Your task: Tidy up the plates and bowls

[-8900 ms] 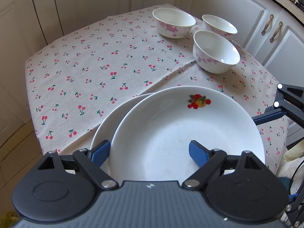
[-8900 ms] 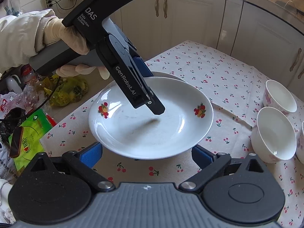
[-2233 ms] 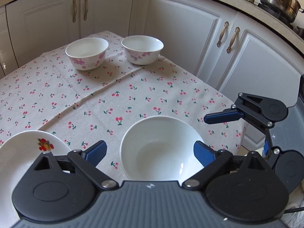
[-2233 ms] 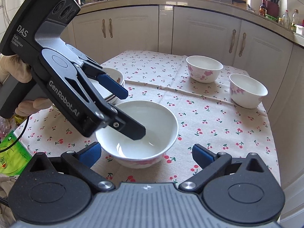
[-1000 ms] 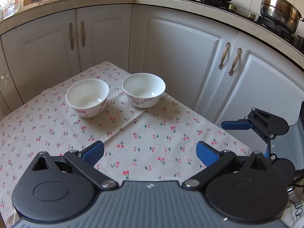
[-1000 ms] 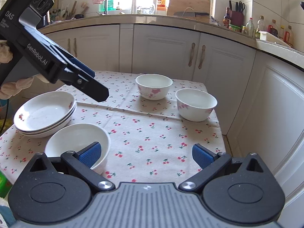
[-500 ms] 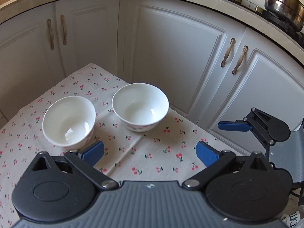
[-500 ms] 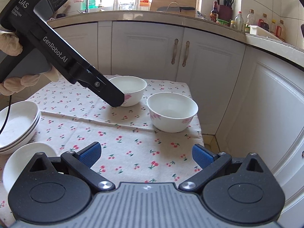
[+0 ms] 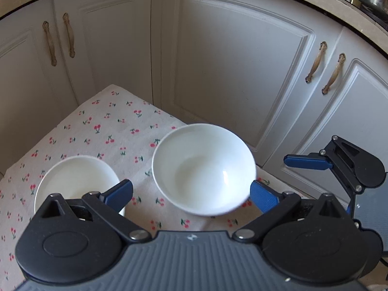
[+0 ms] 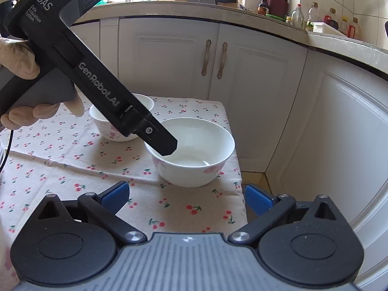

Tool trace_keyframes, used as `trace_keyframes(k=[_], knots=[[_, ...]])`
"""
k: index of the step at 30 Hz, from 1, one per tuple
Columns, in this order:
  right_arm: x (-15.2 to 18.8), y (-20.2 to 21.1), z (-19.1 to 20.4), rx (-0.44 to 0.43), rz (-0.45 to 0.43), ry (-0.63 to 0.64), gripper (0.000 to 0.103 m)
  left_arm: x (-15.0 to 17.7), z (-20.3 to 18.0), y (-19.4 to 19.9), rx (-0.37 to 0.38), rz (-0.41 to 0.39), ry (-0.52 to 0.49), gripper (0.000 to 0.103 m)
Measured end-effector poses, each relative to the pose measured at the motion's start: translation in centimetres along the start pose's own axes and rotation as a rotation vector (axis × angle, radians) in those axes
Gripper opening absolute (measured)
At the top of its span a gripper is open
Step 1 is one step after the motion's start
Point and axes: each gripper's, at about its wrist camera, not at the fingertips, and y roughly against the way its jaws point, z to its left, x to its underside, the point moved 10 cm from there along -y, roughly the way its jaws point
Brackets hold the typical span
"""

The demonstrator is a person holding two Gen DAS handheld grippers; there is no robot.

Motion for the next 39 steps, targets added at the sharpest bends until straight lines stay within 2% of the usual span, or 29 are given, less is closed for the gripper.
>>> trace_keyframes(k=[6, 15, 22, 26, 39], knots=[[0.0, -1.7, -0.1, 0.009, 0.008, 0.022, 0.100, -0.7, 0.7, -2.4, -0.028, 0.014, -0.020, 0.099], [-0.4, -3.1, -0.5, 0.010, 0.001, 0.013, 0.087, -1.0, 0.0, -4.4, 0.015, 0.039, -0.039, 0.086], [-0.7, -3.6, -0.4, 0.001, -0.011, 0.029, 0.085, -1.1, -0.4, -5.0, 0.033, 0.048, -0.055, 0.086], [-0.9, -3.7, -0.3, 0.000, -0.017, 0.033, 0.084, -1.1, -0.3, -5.3, 0.028, 0.056, -0.065, 0.080], [-1.1, -3.6, -0.2, -0.006, -0.031, 0.038, 0.083, -1.1, -0.1, -5.6, 0.034, 0.066, -0.070, 0.079]])
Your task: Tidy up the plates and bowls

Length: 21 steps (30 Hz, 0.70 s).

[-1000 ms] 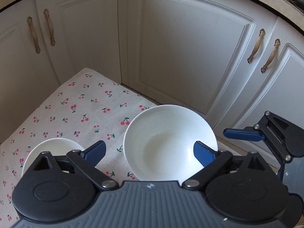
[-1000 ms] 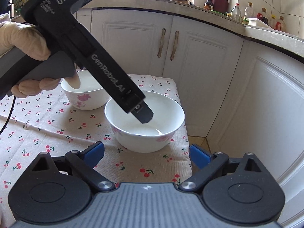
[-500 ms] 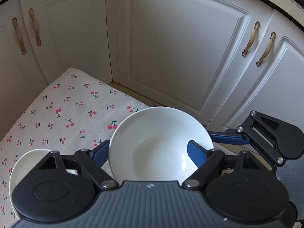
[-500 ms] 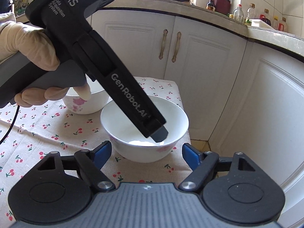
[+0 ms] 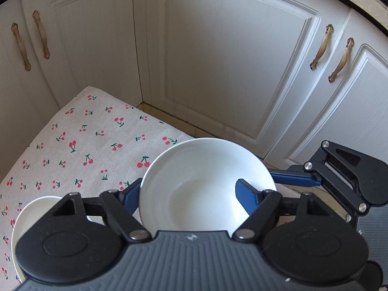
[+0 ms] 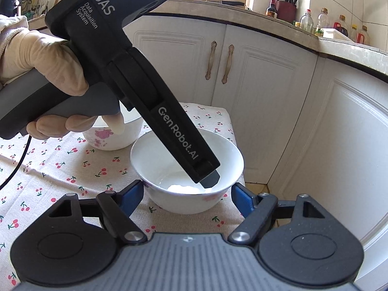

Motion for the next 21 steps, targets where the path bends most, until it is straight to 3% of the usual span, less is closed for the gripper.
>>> trace_keyframes(k=[21], knots=[[-0.2, 2.1, 1.3, -0.025, 0.042, 0.008, 0.083, 1.6, -1.2, 2.0, 0.018, 0.003, 0.020, 0.079]])
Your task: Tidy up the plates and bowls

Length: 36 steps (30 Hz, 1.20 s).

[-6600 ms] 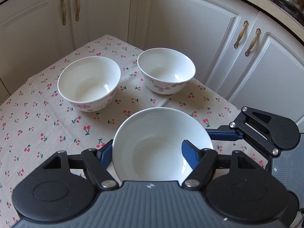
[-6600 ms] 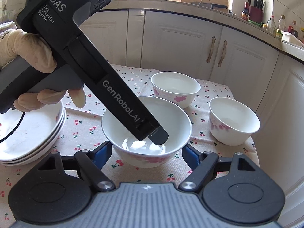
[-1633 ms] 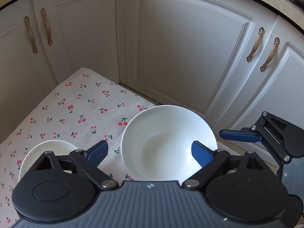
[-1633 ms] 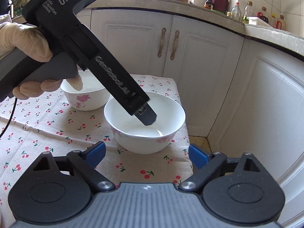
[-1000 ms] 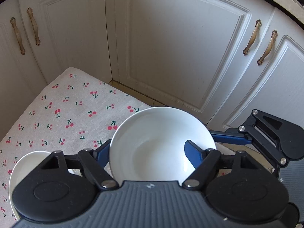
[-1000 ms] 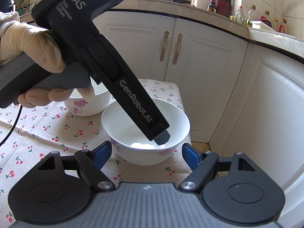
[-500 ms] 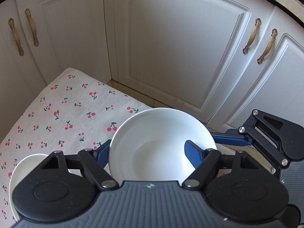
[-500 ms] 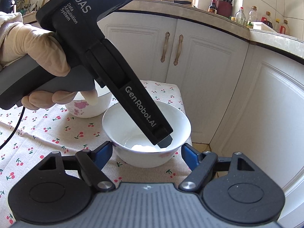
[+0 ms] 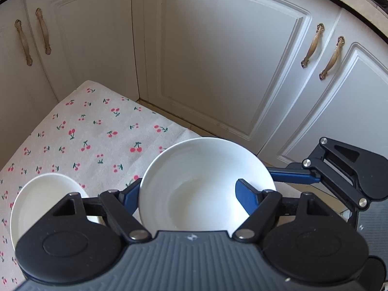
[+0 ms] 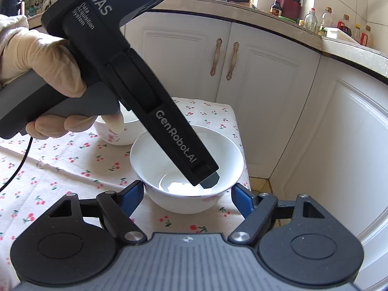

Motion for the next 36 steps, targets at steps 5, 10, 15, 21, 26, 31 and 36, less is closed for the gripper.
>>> trace_keyframes(k=[5, 10, 15, 21, 26, 31, 36], knots=[[0.1, 1.7, 1.2, -0.008, 0.012, 0.015, 0.083, 1.0, -0.9, 1.5, -0.005, -0.003, 0.018, 0.079], [0.1, 3.9, 2.5, -0.020, 0.008, 0.029, 0.083, 2.0, -2.0, 3.7, -0.007, -0.014, 0.028, 0.079], [-0.1, 6.3, 3.9, -0.034, 0.000, 0.041, 0.083, 3.2, -3.1, 6.1, -0.019, -0.033, 0.032, 0.079], [0.1, 8.8, 5.9, -0.044, -0.014, 0.061, 0.083, 5.1, -4.2, 8.8, -0.028, -0.049, 0.046, 0.079], [0.4, 10.8, 7.6, -0.067, -0.020, 0.077, 0.083, 6.8, -5.0, 10.9, -0.047, -0.056, 0.059, 0.079], [0.6, 12.7, 9.3, -0.096, -0.032, 0.091, 0.083, 8.6, -5.6, 13.0, -0.068, -0.067, 0.075, 0.079], [0.8, 14.2, 10.9, -0.121, -0.040, 0.097, 0.083, 10.1, -6.1, 14.7, -0.084, -0.077, 0.092, 0.079]])
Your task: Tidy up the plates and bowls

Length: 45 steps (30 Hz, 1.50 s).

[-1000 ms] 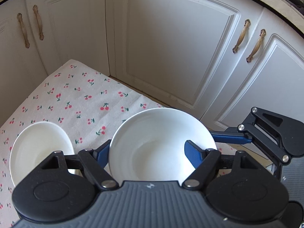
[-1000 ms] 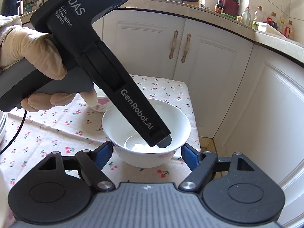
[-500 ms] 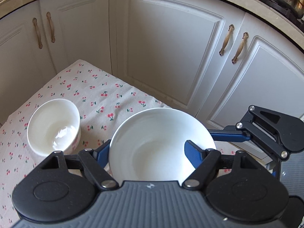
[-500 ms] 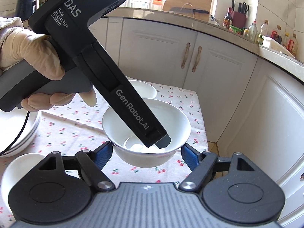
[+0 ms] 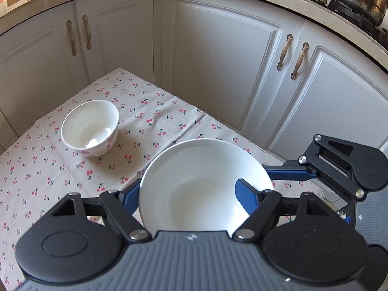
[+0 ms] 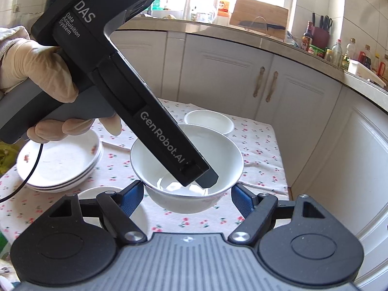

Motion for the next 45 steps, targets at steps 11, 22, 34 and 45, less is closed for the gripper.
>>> trace_keyframes(k=[11, 22, 34, 45], knots=[[0.9, 1.3, 3.1, -0.054, 0.008, 0.020, 0.083, 3.4, -0.5, 2.5, -0.029, -0.005, 0.021, 0.079], [2.5, 1.0, 5.8, -0.119, 0.038, 0.037, 0.083, 6.6, 0.0, 3.1, -0.046, 0.011, 0.060, 0.079], [3.7, 0.4, 6.9, -0.154, 0.085, 0.063, 0.083, 8.4, 0.2, 2.5, -0.035, 0.030, 0.090, 0.079], [4.4, 0.2, 7.4, -0.170, 0.112, 0.070, 0.083, 9.4, 0.2, 2.2, -0.025, 0.047, 0.097, 0.079]])
